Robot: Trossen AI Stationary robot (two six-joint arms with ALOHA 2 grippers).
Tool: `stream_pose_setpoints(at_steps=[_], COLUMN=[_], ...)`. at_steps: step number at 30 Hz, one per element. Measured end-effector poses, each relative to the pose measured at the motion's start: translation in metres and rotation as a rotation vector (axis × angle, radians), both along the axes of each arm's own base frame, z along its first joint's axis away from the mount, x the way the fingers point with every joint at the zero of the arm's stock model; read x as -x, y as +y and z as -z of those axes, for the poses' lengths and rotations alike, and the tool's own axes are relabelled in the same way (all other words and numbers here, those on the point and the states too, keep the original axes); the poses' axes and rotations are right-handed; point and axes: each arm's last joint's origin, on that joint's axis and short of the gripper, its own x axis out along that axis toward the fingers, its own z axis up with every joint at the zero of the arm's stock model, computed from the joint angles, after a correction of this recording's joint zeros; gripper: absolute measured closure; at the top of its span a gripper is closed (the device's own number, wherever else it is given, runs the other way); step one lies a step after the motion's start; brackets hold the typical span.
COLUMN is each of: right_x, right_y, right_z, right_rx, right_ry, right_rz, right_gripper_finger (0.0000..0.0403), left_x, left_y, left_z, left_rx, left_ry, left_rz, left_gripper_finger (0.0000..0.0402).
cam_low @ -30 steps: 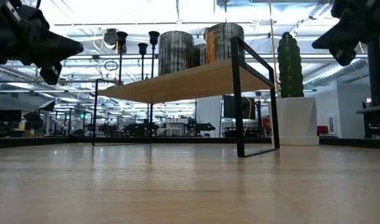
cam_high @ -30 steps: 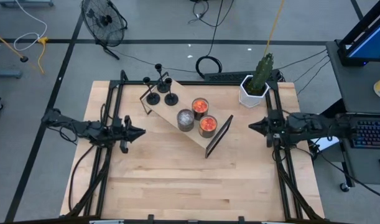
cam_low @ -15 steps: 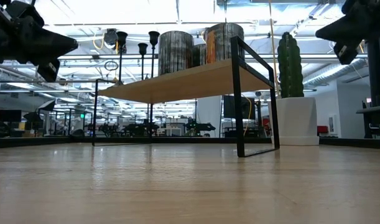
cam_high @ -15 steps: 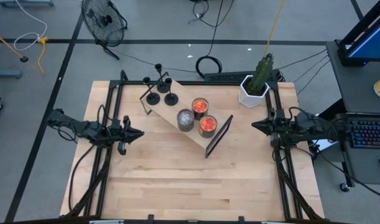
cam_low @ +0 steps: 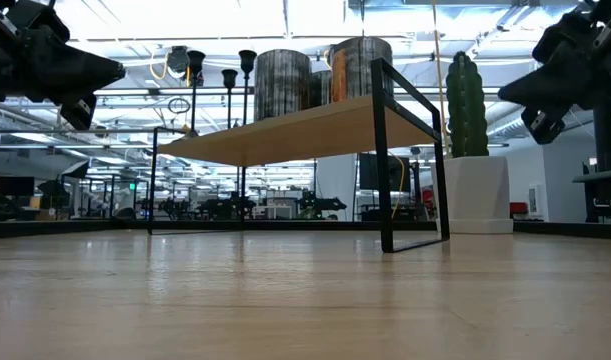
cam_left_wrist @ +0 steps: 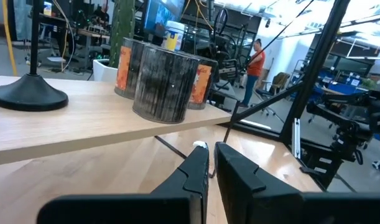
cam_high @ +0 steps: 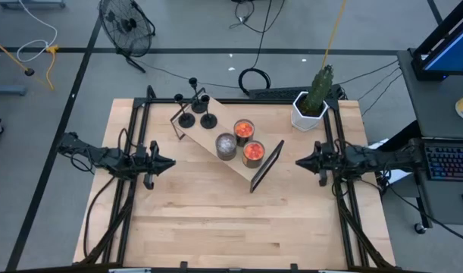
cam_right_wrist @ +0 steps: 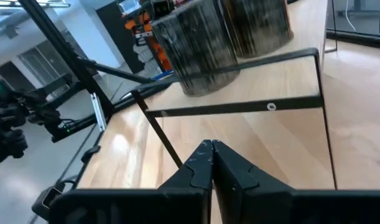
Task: Pick & Place candle stick holders
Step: Return to Home Position
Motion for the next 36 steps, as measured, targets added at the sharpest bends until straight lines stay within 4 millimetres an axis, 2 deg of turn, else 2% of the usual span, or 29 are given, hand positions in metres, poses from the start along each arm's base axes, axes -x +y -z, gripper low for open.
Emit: stream_pose_setpoints(at_steps=[6,15,36], right_x=[-0.002,-0.002,-0.001], right_y=[0.0,-0.001,-0.001], right_z=[0.011,0.013,0.017], right_rx=[0.026,0.077,0.107], right_ry=[0.043,0.068,0.103], right_rz=[-0.002,0.018,0.012], right_gripper_finger=[0.0399,0.0399,0.0399], left_x=[0.0,0.0,0.0], left_y=[0.0,0.001,0.0], left_z=[0.001,0.001,0.002], left_rx=[-0.047,-0.136,-0.105], left_ry=[0.015,0.026,0.027], left_rz=[-0.003,-0.044,-0.005], left_gripper_finger=[0.0369,0.0369,0.0369])
